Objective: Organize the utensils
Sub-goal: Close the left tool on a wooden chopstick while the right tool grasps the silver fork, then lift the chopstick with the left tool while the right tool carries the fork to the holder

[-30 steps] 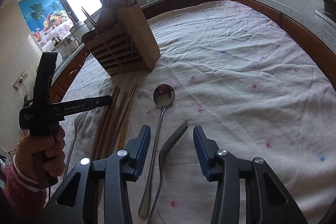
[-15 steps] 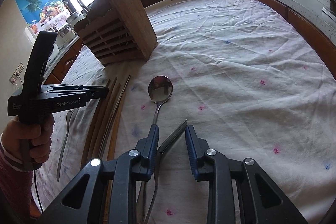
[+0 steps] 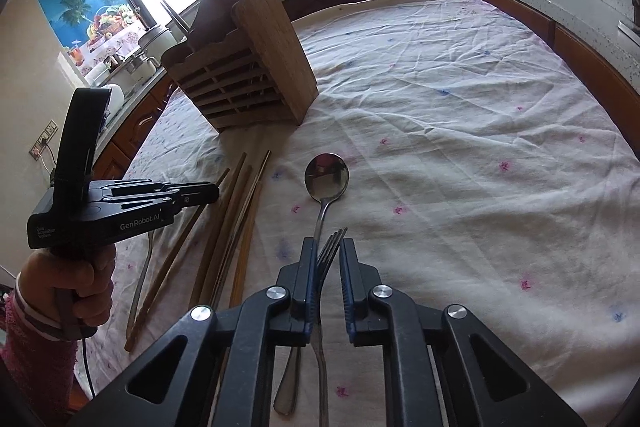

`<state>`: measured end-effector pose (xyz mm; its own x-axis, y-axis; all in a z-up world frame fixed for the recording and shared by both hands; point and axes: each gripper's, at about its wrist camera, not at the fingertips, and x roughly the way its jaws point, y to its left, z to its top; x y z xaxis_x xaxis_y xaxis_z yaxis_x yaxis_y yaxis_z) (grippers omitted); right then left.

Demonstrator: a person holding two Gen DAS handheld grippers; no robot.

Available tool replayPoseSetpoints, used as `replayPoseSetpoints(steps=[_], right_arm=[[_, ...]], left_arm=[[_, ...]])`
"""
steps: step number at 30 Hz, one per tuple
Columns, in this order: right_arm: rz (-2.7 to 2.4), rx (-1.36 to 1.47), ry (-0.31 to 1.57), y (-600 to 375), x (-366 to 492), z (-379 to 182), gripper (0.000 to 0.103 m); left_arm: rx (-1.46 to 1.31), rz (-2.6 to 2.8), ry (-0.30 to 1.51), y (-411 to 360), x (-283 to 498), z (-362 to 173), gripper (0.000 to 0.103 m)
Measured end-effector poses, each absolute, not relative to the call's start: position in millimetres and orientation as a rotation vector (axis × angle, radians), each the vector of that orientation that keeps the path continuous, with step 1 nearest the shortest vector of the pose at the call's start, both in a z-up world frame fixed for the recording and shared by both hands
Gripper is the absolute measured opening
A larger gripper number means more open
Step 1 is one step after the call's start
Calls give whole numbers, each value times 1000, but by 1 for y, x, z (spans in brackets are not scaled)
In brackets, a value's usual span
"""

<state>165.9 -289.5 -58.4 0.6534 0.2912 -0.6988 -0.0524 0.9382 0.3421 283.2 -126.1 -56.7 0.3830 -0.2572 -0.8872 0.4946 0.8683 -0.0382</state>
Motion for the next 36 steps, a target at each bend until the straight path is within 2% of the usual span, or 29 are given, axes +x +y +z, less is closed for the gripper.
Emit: replayPoseSetpoints(steps=[5, 15, 25, 36], right_arm=[[220, 318, 794, -289, 153, -42, 5], [273, 336, 655, -287, 127, 16, 2], [359, 394, 555, -282, 115, 56, 2], [399, 425, 518, -275, 122, 68, 2]], left_arm=[[150, -515, 1015, -108, 268, -24, 4], [-18, -554, 814, -59, 213, 55, 4], [-114, -566, 713, -24, 179, 86, 4], [-168, -553, 620, -4, 175, 104, 4]])
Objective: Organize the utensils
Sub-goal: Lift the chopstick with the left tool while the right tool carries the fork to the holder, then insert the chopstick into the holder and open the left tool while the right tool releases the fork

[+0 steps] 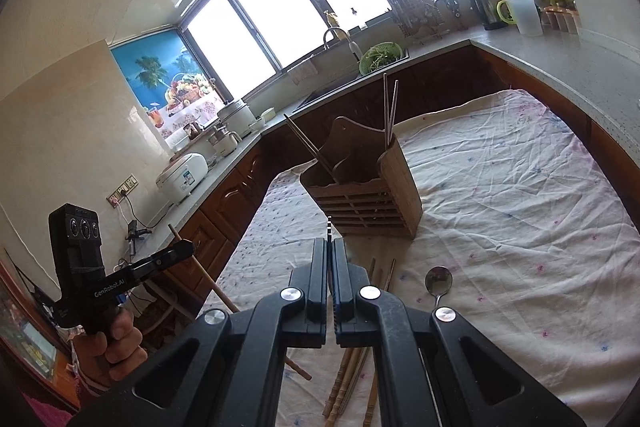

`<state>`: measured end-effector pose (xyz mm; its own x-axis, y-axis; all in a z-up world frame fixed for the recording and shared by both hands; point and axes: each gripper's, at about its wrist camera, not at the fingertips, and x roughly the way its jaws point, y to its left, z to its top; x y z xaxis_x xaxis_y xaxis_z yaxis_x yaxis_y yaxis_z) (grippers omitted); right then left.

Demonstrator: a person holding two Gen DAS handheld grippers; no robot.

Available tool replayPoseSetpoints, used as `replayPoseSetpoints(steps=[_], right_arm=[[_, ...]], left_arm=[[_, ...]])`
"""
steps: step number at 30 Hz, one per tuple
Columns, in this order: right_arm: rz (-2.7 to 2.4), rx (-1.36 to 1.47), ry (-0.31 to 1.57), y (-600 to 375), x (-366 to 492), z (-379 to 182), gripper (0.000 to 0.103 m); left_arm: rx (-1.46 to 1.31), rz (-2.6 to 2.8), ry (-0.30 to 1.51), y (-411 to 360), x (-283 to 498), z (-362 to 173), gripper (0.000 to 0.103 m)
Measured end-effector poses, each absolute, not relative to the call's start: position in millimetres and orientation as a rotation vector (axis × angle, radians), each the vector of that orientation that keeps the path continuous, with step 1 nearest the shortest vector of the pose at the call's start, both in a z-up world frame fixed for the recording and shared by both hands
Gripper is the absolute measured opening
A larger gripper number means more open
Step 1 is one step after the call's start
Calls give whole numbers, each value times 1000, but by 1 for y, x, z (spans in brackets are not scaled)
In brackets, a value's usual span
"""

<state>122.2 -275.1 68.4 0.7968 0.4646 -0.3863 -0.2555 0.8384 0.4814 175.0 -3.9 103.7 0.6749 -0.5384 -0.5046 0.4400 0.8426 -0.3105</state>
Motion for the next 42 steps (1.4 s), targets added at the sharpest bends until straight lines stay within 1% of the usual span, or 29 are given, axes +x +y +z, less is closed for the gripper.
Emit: replayPoseSetpoints(steps=[18, 33, 38, 42], right_arm=[[418, 446, 445, -275, 149, 94, 2], [449, 501, 294, -273, 228, 148, 2], [440, 527, 285, -276, 259, 149, 2], [432, 547, 298, -281, 278, 138, 2]], left_arm=[[-222, -508, 484, 16, 200, 141, 4], [-243, -441, 302, 20, 281, 203, 4], [-249, -404, 295, 17, 319, 203, 5], [-275, -379, 314, 14, 344, 184, 4]])
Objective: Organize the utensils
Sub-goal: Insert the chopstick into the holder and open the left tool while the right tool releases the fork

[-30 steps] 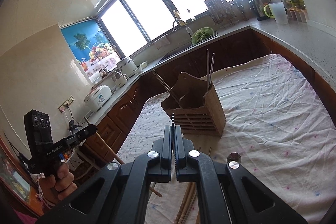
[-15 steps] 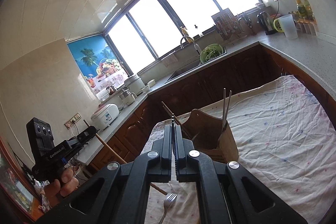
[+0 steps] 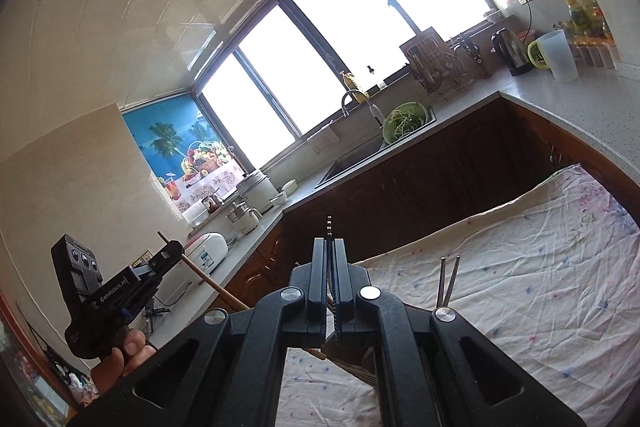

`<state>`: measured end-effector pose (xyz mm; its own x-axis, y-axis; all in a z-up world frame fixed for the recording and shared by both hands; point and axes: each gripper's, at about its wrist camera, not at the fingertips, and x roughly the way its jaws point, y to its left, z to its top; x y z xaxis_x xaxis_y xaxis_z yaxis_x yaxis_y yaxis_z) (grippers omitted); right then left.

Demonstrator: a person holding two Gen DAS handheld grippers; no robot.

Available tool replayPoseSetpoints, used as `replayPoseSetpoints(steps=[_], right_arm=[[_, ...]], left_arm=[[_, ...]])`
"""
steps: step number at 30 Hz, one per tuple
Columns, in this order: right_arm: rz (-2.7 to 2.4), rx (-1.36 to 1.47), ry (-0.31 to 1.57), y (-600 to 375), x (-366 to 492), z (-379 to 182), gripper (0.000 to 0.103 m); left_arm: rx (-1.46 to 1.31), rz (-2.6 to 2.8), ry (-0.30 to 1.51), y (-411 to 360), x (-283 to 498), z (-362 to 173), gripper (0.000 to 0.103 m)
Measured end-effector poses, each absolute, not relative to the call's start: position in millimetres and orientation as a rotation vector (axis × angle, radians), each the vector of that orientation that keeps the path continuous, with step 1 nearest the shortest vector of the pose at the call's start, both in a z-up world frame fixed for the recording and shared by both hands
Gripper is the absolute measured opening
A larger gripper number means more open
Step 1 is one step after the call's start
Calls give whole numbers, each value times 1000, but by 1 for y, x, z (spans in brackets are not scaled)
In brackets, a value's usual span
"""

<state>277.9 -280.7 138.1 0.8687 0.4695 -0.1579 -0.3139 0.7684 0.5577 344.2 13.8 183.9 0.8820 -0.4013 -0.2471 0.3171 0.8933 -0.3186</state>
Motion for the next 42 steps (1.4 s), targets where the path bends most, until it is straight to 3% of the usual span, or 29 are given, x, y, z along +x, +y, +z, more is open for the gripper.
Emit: replayPoseSetpoints(steps=[18, 31, 36, 40, 42], right_arm=[[364, 645, 439, -291, 304, 47, 2], [352, 649, 459, -292, 311, 46, 2], [363, 649, 467, -292, 313, 47, 8], [369, 666, 466, -294, 310, 48, 10], [370, 672, 457, -295, 305, 50, 20]], left_arm=[[-288, -362, 499, -20, 378, 81, 5], [-267, -361, 496, -21, 379, 84, 6], [-269, -342, 513, -19, 381, 81, 18], [-284, -326, 526, -14, 378, 76, 50], [-289, -326, 530, -12, 374, 75, 51]])
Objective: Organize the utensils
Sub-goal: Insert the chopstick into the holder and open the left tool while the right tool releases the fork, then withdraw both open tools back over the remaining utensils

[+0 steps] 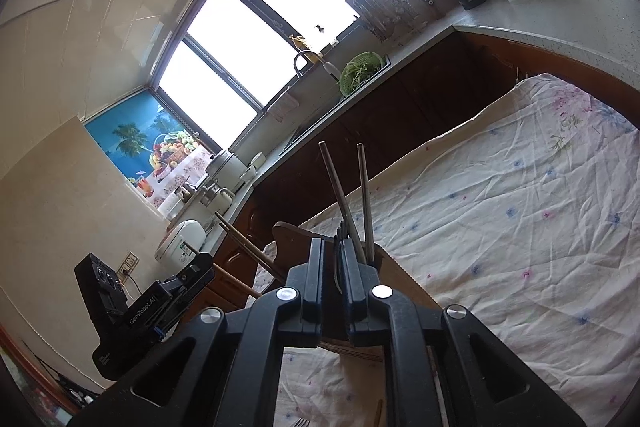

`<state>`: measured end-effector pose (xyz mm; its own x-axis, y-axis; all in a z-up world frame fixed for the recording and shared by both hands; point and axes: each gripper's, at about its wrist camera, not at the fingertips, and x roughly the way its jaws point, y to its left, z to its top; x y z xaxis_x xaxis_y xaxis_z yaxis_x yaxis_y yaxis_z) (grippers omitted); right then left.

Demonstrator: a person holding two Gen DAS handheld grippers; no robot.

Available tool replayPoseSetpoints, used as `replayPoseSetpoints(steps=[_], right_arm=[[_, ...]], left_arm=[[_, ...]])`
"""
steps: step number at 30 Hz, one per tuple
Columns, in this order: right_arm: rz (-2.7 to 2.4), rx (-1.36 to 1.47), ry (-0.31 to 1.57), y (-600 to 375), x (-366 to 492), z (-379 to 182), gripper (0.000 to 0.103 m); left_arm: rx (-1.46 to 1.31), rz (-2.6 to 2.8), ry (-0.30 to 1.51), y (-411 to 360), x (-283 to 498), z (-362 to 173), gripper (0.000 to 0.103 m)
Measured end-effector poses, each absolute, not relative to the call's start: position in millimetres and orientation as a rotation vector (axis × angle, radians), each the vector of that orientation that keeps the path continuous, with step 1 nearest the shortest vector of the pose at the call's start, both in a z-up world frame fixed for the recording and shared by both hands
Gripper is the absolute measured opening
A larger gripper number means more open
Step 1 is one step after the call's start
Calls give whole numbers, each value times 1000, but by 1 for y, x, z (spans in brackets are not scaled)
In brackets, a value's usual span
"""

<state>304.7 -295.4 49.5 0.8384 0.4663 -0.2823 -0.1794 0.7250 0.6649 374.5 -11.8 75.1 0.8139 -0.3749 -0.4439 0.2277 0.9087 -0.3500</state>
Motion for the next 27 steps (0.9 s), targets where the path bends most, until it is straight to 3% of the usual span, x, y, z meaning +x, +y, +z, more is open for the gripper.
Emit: replayPoseSetpoints(steps=[2, 3, 5, 11, 27], right_arm=[[375, 680, 434, -297, 297, 52, 47], [378, 684, 420, -298, 293, 54, 51], [380, 687, 400, -300, 285, 56, 65], [380, 661, 370, -298, 261, 61, 90], [329, 570, 372, -301, 178, 56, 91]], left_arm=[[-291, -319, 533, -9, 369, 74, 64], [-292, -309, 530, -7, 365, 73, 68], [-291, -277, 529, -3, 356, 72, 86], [-283, -260, 572, 5, 331, 67, 97], [-207, -278, 591, 0, 236, 61, 97]])
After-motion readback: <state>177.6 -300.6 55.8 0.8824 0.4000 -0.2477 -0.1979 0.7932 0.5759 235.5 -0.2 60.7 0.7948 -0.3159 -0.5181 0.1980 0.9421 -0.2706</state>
